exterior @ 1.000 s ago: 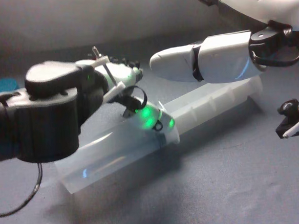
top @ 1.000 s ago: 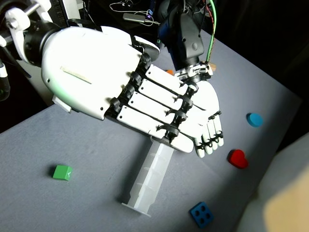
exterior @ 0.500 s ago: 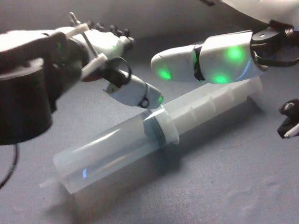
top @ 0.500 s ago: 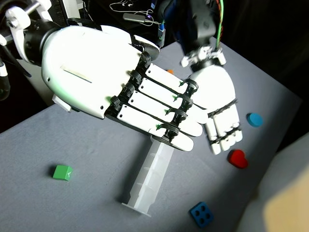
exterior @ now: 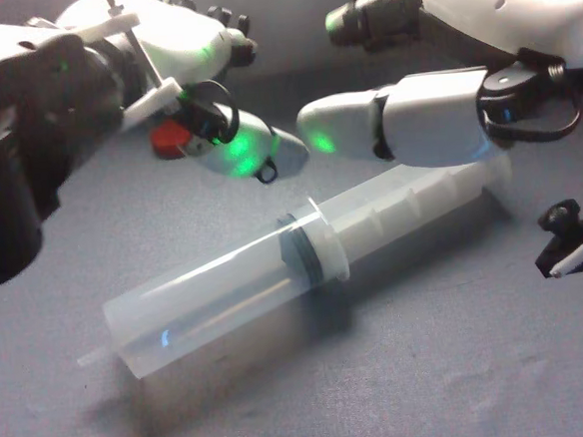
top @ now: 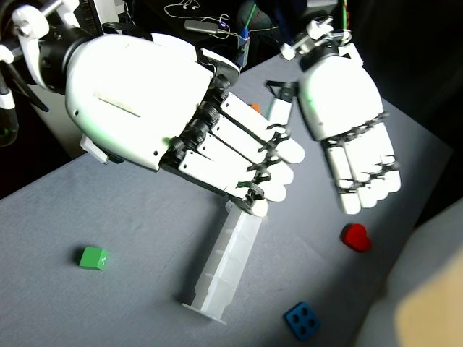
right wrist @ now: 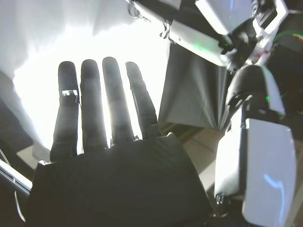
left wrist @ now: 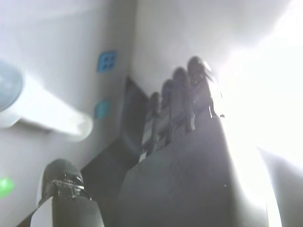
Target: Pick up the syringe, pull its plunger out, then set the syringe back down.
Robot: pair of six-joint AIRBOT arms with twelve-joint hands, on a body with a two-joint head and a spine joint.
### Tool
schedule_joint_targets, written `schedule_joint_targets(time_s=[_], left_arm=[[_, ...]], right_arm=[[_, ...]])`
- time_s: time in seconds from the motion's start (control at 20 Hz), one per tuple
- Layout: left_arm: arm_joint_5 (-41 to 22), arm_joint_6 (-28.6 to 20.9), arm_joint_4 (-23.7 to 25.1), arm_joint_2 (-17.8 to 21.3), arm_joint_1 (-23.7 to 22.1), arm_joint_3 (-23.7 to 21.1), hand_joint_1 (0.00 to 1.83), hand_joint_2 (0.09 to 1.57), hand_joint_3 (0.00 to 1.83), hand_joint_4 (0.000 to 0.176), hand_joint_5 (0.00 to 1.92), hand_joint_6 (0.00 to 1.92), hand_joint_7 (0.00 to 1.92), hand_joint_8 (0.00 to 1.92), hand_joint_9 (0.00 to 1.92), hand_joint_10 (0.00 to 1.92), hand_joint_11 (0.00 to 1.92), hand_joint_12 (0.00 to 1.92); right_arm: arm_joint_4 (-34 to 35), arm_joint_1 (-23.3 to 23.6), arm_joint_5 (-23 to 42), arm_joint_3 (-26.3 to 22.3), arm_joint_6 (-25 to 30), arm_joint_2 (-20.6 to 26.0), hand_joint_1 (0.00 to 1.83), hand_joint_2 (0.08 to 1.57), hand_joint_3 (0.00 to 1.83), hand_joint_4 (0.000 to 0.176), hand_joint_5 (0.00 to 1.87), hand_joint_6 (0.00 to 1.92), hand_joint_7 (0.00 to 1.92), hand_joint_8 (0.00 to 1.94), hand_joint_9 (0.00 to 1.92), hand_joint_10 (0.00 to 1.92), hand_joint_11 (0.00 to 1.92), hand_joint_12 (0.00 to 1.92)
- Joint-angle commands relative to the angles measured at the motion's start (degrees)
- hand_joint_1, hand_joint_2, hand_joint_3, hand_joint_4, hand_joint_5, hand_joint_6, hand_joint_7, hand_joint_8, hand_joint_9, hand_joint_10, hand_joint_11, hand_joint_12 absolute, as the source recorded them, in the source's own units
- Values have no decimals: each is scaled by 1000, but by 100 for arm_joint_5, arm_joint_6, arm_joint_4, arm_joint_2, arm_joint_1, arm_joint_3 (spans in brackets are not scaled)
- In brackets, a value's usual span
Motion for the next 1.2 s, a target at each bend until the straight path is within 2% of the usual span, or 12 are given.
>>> schedule_joint_targets(time_s=[0.0, 0.05, 0.1, 0.15, 0.2, 0.3, 0.45, 0.5, 0.55, 0.6, 0.7, 1.15], left_arm=[[-85, 21, 541, 95, -111, -25, 220, 1100, 1, 0, 579, 30, 658, 41, 617, 79, 146, 1009], [-85, 21, 621, 142, -125, -68, 285, 1134, 3, 0, 766, 69, 795, 170, 680, 404, 298, 1165], [-85, 21, 833, 210, -147, -128, 410, 1168, 3, 0, 691, 747, 744, 830, 652, 1102, 478, 1432], [-85, 21, 915, 273, -157, -173, 591, 1227, 6, 0, 684, 1637, 747, 1716, 752, 1860, 722, 1882], [-83, 21, 915, 307, -156, -195, 649, 1242, 6, 0, 697, 1864, 773, 1880, 861, 1909, 843, 1913], [-82, 21, 998, 374, -138, -269, 685, 1259, 2, 0, 1029, 1919, 1084, 1919, 1161, 1921, 1136, 1921], [-73, 18, 1018, 408, -124, -351, 651, 1302, 0, 0, 1202, 1921, 1315, 1921, 1385, 1921, 1369, 1921], [-73, 18, 1018, 408, -139, -364, 617, 1335, 0, 60, 1238, 1921, 1364, 1921, 1444, 1921, 1468, 1921], [-74, -1, 1017, 408, -155, -380, 612, 1342, 0, 153, 1243, 1921, 1373, 1921, 1449, 1921, 1484, 1921], [-75, -1, 1017, 409, -167, -393, 614, 1344, 0, 171, 1245, 1921, 1376, 1921, 1456, 1921, 1503, 1921], [-82, -40, 1014, 411, -166, -399, 615, 1349, 2, 176, 1245, 1921, 1378, 1921, 1460, 1921, 1507, 1921], [-274, -307, 1015, 407, 120, -334, 651, 1360, 0, 176, 1242, 1921, 1374, 1921, 1470, 1921, 1492, 1921]], right_arm=[[-354, 35, 238, -25, 19, -6, 305, 1122, 1, 0, 810, 96, 926, 86, 874, 418, 680, 1157], [-354, 33, 246, -26, 19, -6, 338, 1150, 4, 0, 815, 438, 988, 329, 896, 794, 793, 1286], [-354, 31, 256, -27, 19, -6, 414, 1169, 2, 0, 711, 1082, 921, 981, 927, 1310, 896, 1563], [-354, 29, 257, -29, 19, -6, 527, 1176, 1, 0, 671, 1856, 897, 1862, 1069, 1887, 1150, 1907], [-354, 30, 257, -31, 19, -6, 564, 1180, 1, 0, 728, 1908, 955, 1925, 1136, 1914, 1272, 1918], [-354, 31, 256, -45, 19, -6, 631, 1194, 1, 0, 927, 1920, 1244, 1940, 1503, 1921, 1702, 1921], [-354, 17, 258, -84, 19, -6, 657, 1253, 14, 0, 1153, 1921, 1475, 1941, 1638, 1921, 1820, 1921], [-354, 13, 258, -93, 19, -6, 690, 1335, 0, 123, 1257, 1921, 1514, 1941, 1623, 1921, 1793, 1921], [-354, 7, 258, -103, 19, -7, 700, 1344, 0, 165, 1265, 1921, 1515, 1941, 1624, 1921, 1791, 1921], [-354, 1, 260, -107, 19, -7, 704, 1350, 0, 174, 1266, 1921, 1514, 1941, 1624, 1921, 1791, 1921], [-355, -8, 268, -108, 19, -6, 726, 1347, 0, 176, 1266, 1921, 1513, 1941, 1626, 1921, 1805, 1921], [-358, -56, 261, -108, 19, -6, 743, 1346, 0, 176, 1245, 1921, 1486, 1941, 1629, 1921, 1806, 1921]])
